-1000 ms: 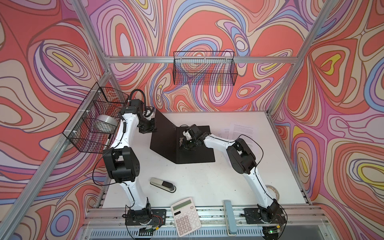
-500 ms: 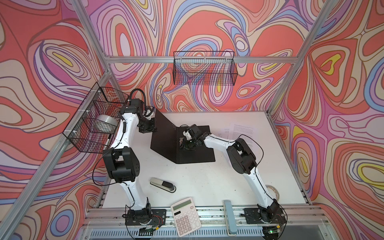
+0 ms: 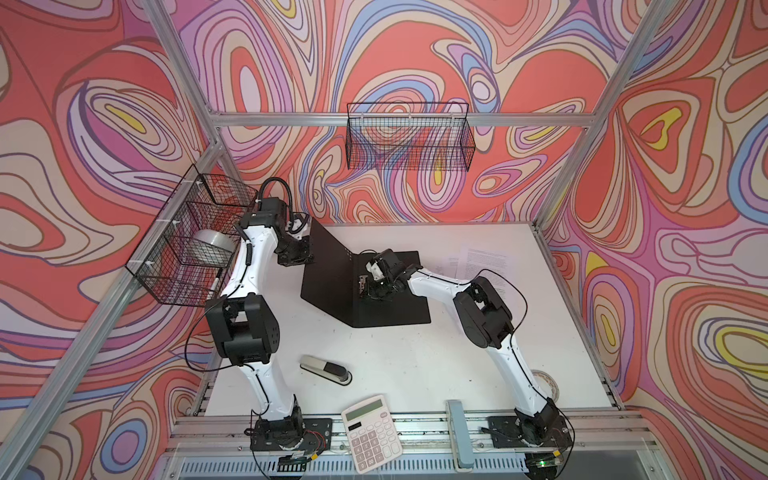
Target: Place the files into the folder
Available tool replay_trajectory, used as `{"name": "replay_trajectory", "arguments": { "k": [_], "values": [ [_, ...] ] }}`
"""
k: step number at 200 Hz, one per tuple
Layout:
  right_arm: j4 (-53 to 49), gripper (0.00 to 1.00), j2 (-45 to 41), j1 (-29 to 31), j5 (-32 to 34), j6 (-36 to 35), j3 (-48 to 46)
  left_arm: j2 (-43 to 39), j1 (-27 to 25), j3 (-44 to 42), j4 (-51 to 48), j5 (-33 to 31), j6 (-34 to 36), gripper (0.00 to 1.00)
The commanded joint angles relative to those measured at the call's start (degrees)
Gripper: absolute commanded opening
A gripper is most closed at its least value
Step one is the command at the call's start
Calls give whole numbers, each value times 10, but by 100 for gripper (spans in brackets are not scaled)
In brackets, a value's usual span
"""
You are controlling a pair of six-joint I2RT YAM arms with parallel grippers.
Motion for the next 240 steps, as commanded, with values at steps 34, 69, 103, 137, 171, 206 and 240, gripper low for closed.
{"name": "replay_trajectory", "arguments": {
  "k": [34,69,103,137,171,206,240],
  "values": [
    [-14,0,-18,-7,13,2,-15,-8,3,26,-27,-5,12,10],
    [-13,0,-16,-11,16,9,-27,-6,3,35,-30,-7,17,10],
    [-5,0,-14,-14,16,20,-40,-2,3,43,-34,-12,19,6],
    [-3,0,-8,-15,8,23,-44,1,3,41,-39,-3,21,8],
    [5,0,-1,-17,4,29,-49,9,3,36,-46,17,21,12],
    [10,0,2,-18,1,31,-54,14,2,36,-53,21,22,16],
    [15,0,7,-18,-2,32,-57,20,-4,37,-64,23,28,23]
  ]
}}
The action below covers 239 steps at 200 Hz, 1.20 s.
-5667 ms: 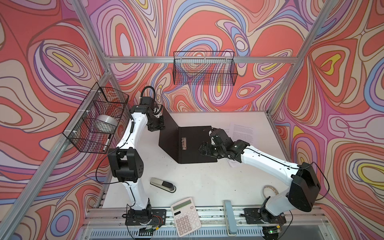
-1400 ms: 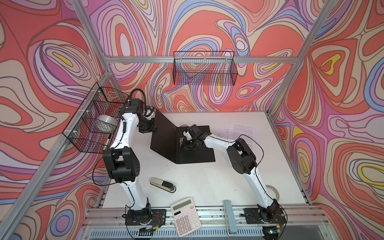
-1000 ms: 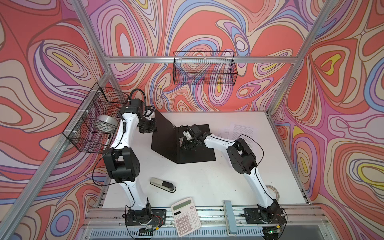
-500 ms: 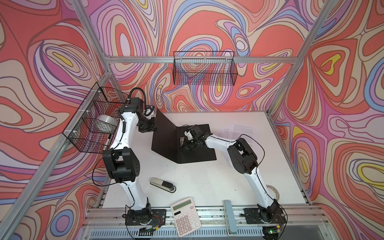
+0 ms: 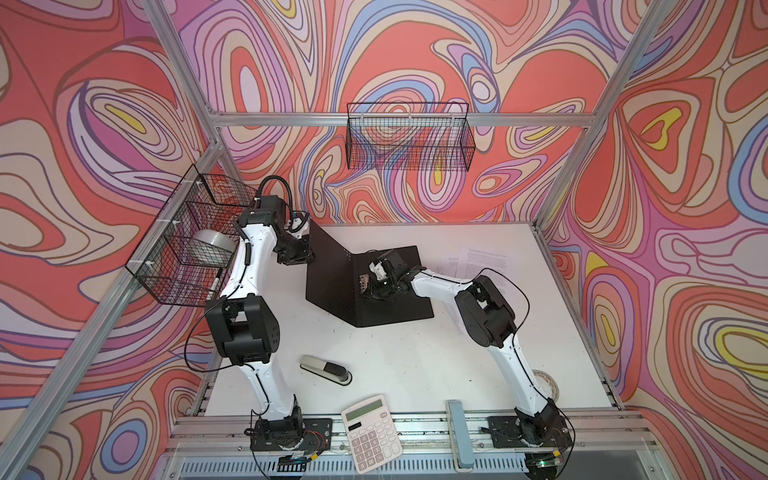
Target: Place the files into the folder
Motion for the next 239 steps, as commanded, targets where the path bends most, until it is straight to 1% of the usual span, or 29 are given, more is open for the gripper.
{"name": "replay_trajectory", "arguments": {
  "k": [1,10,33,39,44,46,95,133,149,171,193,239],
  "values": [
    [-32,0,15,-7,22,1,-20,16,-4,14,-35,10,15,23],
    [-32,0,16,-7,22,1,-20,18,-6,14,-37,9,15,22],
    [-36,0,18,-8,24,-2,-19,18,-11,10,-36,-2,15,13],
    [-37,0,19,-9,25,-3,-19,18,-12,10,-36,-4,15,9],
    [-37,0,20,-9,23,-3,-20,18,-13,10,-37,-8,15,1],
    [-37,0,20,-10,23,-3,-20,18,-13,10,-36,-9,15,0],
    [-38,0,18,-12,16,-13,-22,19,-15,21,-38,-32,18,0],
    [-27,0,10,-12,-6,-14,-19,21,-15,29,-41,-37,20,0],
    [-26,8,1,-12,-4,-16,-20,23,-15,32,-43,-37,20,0],
    [-25,13,-9,-12,-2,-18,-22,25,-15,35,-46,-36,19,0],
    [-25,16,-15,-12,-7,-18,-22,26,-15,35,-45,-37,20,0],
    [-5,15,-29,-12,-13,-12,-33,28,-15,35,-48,-37,22,0]
  ]
}}
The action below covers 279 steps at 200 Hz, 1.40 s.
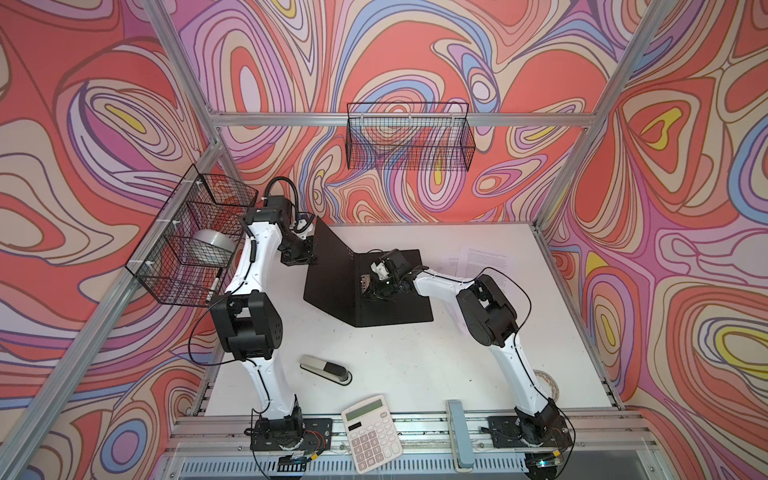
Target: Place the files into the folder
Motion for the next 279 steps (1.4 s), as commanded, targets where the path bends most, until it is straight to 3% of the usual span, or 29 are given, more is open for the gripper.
{"name": "replay_trajectory", "arguments": {
  "k": [1,32,70,103,279],
  "values": [
    [-7,15,-22,-4,6,-3,-19,9,1,16,-27,-17,17,0],
    [-4,8,-17,-5,1,1,-14,9,1,17,-26,-17,17,0],
    [0,8,-10,-10,-2,9,-17,10,1,17,-28,-12,19,0],
    [18,0,-7,-17,-1,28,-38,11,1,20,-29,-14,22,0],
    [-111,0,39,-21,58,-20,1,19,1,38,-37,-21,29,0]
  ]
}}
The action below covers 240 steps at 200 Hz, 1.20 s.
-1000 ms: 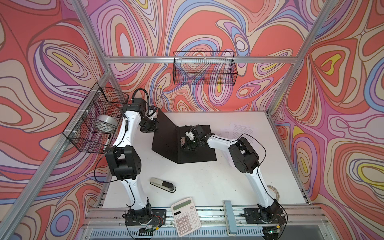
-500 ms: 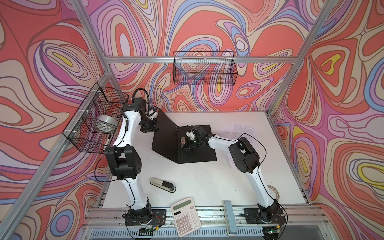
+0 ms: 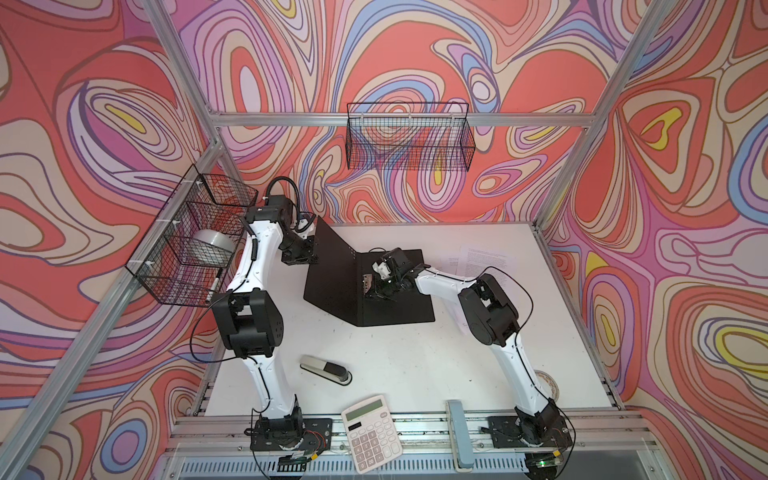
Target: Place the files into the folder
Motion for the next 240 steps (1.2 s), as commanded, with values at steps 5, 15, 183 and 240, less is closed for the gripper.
{"name": "replay_trajectory", "arguments": {
  "k": [5,15,183,240],
  "values": [
    [-86,0,39,-12,67,-17,-8,6,2,22,-29,-21,19,0],
    [-88,0,42,-11,66,-18,-7,7,2,24,-31,-21,19,0],
    [-138,0,37,-11,105,-42,20,10,2,27,-36,-32,23,0],
    [-139,0,15,-12,100,-46,39,11,2,25,-35,-31,23,0]
  ]
}}
